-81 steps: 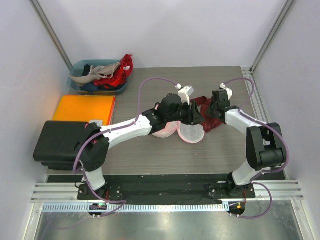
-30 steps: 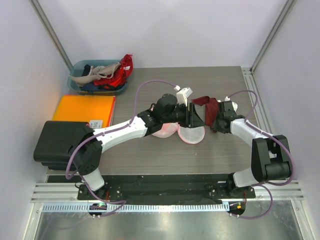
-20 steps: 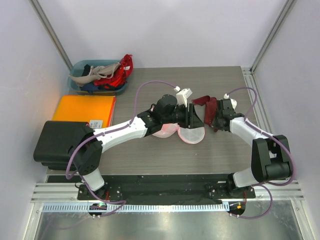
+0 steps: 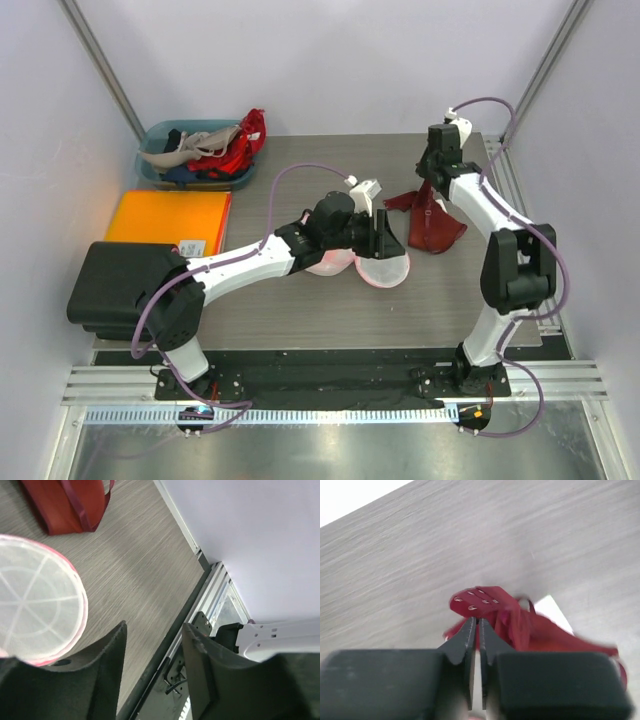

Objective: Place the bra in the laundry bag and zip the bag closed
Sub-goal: Adjust the bra at the center of the board, then pick up the bra from the center of the board.

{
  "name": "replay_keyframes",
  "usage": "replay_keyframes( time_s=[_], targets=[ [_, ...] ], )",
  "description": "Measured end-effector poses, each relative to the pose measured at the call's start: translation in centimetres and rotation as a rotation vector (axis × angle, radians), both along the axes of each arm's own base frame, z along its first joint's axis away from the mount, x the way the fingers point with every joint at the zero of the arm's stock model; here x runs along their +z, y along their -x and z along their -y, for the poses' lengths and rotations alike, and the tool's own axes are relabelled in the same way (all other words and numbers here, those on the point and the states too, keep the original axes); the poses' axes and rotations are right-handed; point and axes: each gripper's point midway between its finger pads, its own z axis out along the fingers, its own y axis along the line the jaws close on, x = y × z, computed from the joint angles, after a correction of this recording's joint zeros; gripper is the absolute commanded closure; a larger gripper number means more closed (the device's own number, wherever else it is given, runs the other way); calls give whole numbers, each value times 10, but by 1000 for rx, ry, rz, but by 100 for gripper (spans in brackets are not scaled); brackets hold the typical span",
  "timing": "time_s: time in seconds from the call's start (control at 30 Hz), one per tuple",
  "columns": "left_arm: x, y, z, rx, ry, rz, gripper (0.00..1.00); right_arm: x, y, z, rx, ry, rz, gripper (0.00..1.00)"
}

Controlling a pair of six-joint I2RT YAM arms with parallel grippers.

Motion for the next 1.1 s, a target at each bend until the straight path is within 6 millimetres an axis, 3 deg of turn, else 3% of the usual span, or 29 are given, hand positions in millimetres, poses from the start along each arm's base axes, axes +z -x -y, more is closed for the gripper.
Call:
replay_keyframes(
  time_s=[0.07, 0.1, 0.13, 0.27, 0.37, 0.5, 0.63, 0.73, 0.8, 1.0, 1.1],
  targets=[
    [-2, -1, -1, 12, -10, -6, 45, -7, -19, 0, -3, 12, 9, 52],
    [-4, -1, -2, 14, -14, -10, 44, -13, -24, 2, -3, 27, -2, 34],
    [-5, -1, -2, 16, -19, -14, 42, -20, -27, 3, -4, 37, -15, 27],
    [-11, -1, -4, 21, -42, -18, 42, -37, -20, 14, -18, 83, -80, 17],
    [-15, -7, 3, 17, -60, -20, 46, -37, -10, 21, -43, 93, -109, 7],
    [-17, -20, 22, 10, -53, -22, 48, -39, 39, 35, -67, 5, -141, 3],
    [-28, -21, 32, -6, -42, -56, 48, -43, 92, 68, -139, -126, -121, 0],
    [-32, -18, 35, -21, -35, -81, 48, -64, 129, 84, -199, -202, -94, 0],
    [-31, -17, 36, -26, -25, -90, 48, -85, 147, 74, -195, -285, -84, 0],
    [-32, -16, 36, -31, -20, -89, 47, -126, 166, 55, -197, -479, -26, 0],
    [-31, -20, 41, -29, -25, -83, 52, -127, 160, 51, -186, -550, 39, 0]
  ],
)
